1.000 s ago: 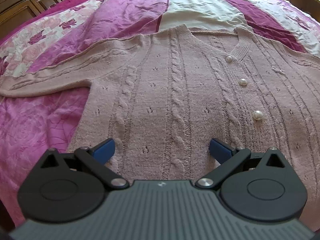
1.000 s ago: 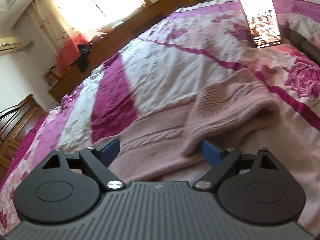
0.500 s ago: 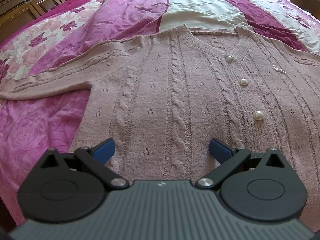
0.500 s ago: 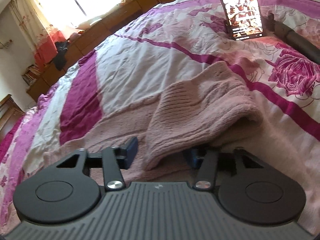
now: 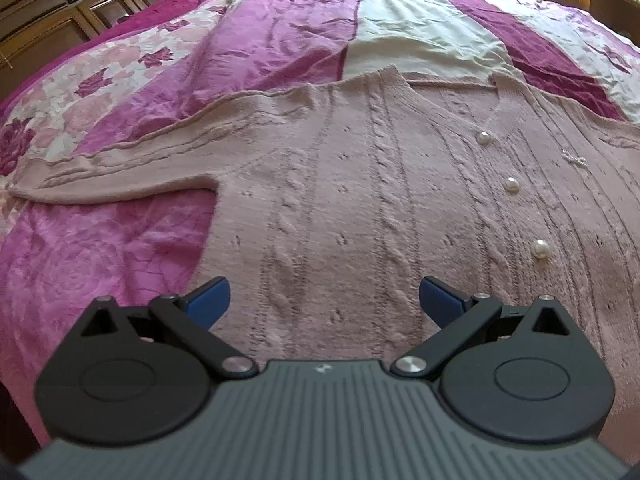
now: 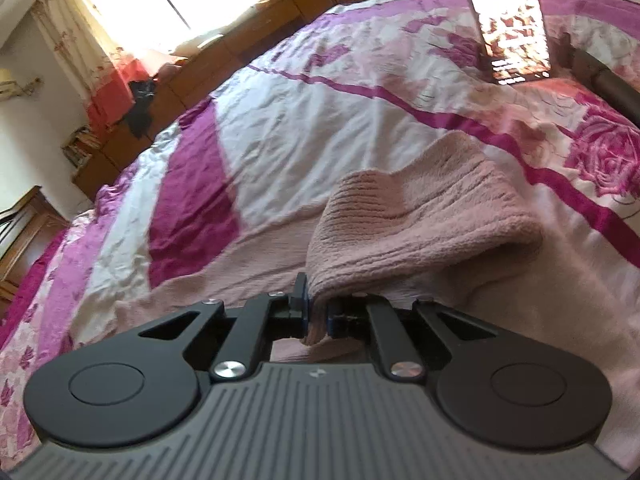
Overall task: Fold small clothes
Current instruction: 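Carry the held sleeve across the cardigan front with the right tool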
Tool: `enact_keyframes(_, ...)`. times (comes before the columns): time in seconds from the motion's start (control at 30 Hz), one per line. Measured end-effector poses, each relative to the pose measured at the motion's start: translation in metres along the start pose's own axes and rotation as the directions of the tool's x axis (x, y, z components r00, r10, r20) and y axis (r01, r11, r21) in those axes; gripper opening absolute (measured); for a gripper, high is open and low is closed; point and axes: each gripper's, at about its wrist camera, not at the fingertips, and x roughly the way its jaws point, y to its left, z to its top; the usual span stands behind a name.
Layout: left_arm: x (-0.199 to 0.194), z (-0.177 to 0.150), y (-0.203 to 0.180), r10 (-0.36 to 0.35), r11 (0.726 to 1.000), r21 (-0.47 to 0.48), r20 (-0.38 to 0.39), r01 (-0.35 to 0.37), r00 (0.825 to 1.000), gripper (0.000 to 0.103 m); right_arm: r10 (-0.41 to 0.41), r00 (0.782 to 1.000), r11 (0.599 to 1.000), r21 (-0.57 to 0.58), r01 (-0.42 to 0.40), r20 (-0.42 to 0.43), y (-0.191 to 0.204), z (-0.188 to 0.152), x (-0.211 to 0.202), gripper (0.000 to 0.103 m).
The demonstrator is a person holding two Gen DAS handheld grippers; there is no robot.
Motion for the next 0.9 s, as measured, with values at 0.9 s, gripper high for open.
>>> enact_keyframes(0.9,-0.012,0.0,0.051,0.008,0.997,-0.083,0.027,-0.006,1.0,0.103,0.298,0.954,0.95,-0.09,-0.299,-0.022,0.203,-0.019,-0.033,0.008)
